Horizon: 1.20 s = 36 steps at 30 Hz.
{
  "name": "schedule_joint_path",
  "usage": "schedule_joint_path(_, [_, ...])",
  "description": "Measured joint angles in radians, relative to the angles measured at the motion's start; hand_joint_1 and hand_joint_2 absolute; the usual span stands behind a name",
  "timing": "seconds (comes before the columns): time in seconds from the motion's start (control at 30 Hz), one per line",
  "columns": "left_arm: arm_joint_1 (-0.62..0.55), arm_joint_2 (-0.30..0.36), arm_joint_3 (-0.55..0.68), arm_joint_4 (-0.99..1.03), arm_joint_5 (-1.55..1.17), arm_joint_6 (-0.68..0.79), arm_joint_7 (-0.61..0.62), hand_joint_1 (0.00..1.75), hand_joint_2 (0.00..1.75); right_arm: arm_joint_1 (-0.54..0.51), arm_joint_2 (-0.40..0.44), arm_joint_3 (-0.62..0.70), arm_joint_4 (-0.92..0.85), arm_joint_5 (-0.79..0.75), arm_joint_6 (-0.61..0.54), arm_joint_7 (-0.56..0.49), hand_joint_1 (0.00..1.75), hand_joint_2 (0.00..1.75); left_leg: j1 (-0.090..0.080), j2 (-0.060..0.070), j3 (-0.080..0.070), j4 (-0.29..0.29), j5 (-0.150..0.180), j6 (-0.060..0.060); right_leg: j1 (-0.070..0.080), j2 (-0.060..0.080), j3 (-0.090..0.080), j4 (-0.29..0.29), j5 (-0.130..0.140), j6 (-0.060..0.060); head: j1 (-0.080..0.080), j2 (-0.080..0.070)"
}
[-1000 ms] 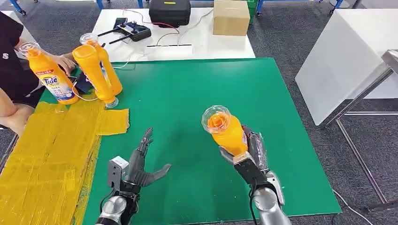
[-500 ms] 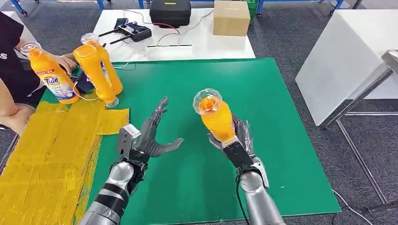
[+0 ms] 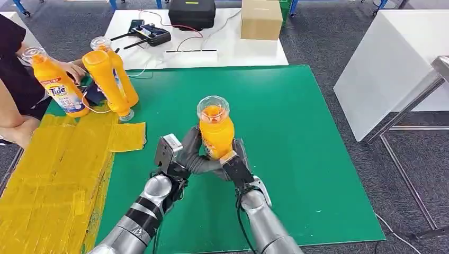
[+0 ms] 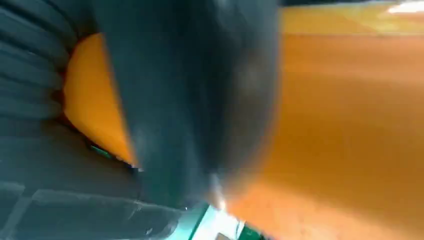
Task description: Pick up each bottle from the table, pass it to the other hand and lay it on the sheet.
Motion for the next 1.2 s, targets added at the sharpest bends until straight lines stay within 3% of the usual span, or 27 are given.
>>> schedule_joint_path(0.47, [0.002, 0.000, 0.000, 0.012, 0.044, -0.016, -0.010, 0.00, 1.75, -0.060, 0.002, 0.075, 0.114, -0.085, -0.067, -0.009, 1.55, 1.75, 0.000, 0.000, -0.001, 0.000, 0.000, 0.000, 0.000, 0.000, 0.000, 0.000, 0.000, 0.000, 0.000, 0.000])
schedule_joint_path(0.5, [0.002, 0.002, 0.001, 0.013, 0.054, -0.017, -0.010, 0.40, 1.75, -0.063, 0.002, 0.094, 0.117, -0.090, -0.077, -0.001, 1.54, 1.75, 0.000, 0.000, -0.001, 0.000, 0.000, 0.000, 0.000, 0.000, 0.000, 0.000, 0.000, 0.000, 0.000, 0.000])
schedule_joint_path(0.53, [0.002, 0.005, 0.004, 0.014, 0.075, -0.022, -0.010, 1.75, 1.75, -0.065, 0.002, 0.129, 0.119, -0.098, -0.095, 0.009, 1.55, 1.75, 0.000, 0.000, -0.001, 0.000, 0.000, 0.000, 0.000, 0.000, 0.000, 0.001, 0.000, 0.000, 0.000, 0.000])
schedule_joint_path(0.73, [0.020, 0.026, 0.047, 0.027, 0.176, -0.064, -0.019, 1.75, 1.75, -0.070, -0.013, 0.285, 0.125, -0.125, -0.183, 0.032, 1.55, 1.75, 0.000, 0.000, -0.001, 0.000, 0.000, 0.000, 0.000, 0.000, -0.001, 0.002, 0.000, 0.000, 0.000, 0.000])
schedule_joint_path(0.8, [0.031, 0.033, 0.058, 0.027, 0.189, -0.066, -0.020, 1.75, 1.75, -0.064, -0.016, 0.297, 0.123, -0.101, -0.191, 0.031, 1.62, 1.75, 0.000, 0.000, -0.001, 0.000, 0.000, 0.000, 0.000, 0.000, -0.001, 0.002, 0.000, 0.000, 0.000, 0.000])
schedule_joint_path(1.1, [0.055, 0.044, 0.075, 0.005, 0.206, -0.070, -0.021, 1.75, 1.75, -0.009, -0.035, 0.286, 0.034, -0.011, -0.188, 0.042, 1.61, 1.75, 0.000, 0.000, -0.001, 0.000, 0.000, 0.000, -0.001, -0.001, -0.001, 0.002, 0.000, 0.000, 0.000, 0.000])
schedule_joint_path(1.13, [0.056, 0.044, 0.075, 0.003, 0.206, -0.071, -0.021, 1.75, 1.75, -0.005, -0.036, 0.286, 0.027, -0.008, -0.187, 0.042, 1.40, 1.75, 0.000, 0.000, -0.001, 0.000, 0.000, 0.000, 0.000, -0.001, -0.001, 0.002, 0.000, 0.000, 0.000, 0.000])
schedule_joint_path(1.17, [0.056, 0.044, 0.075, 0.002, 0.206, -0.071, -0.021, 1.75, 1.75, -0.001, -0.036, 0.284, 0.021, -0.008, -0.187, 0.042, 0.58, 1.75, 0.000, 0.000, -0.001, 0.000, 0.000, 0.000, 0.000, -0.001, -0.001, 0.002, 0.000, 0.000, 0.000, 0.000])
schedule_joint_path(1.2, [0.056, 0.044, 0.075, 0.001, 0.206, -0.071, -0.021, 1.75, 1.75, 0.001, -0.036, 0.283, 0.017, -0.008, -0.187, 0.042, 0.00, 1.75, 0.000, 0.000, -0.001, 0.000, 0.000, 0.000, 0.000, -0.001, -0.001, 0.002, 0.000, 0.000, 0.000, 0.000])
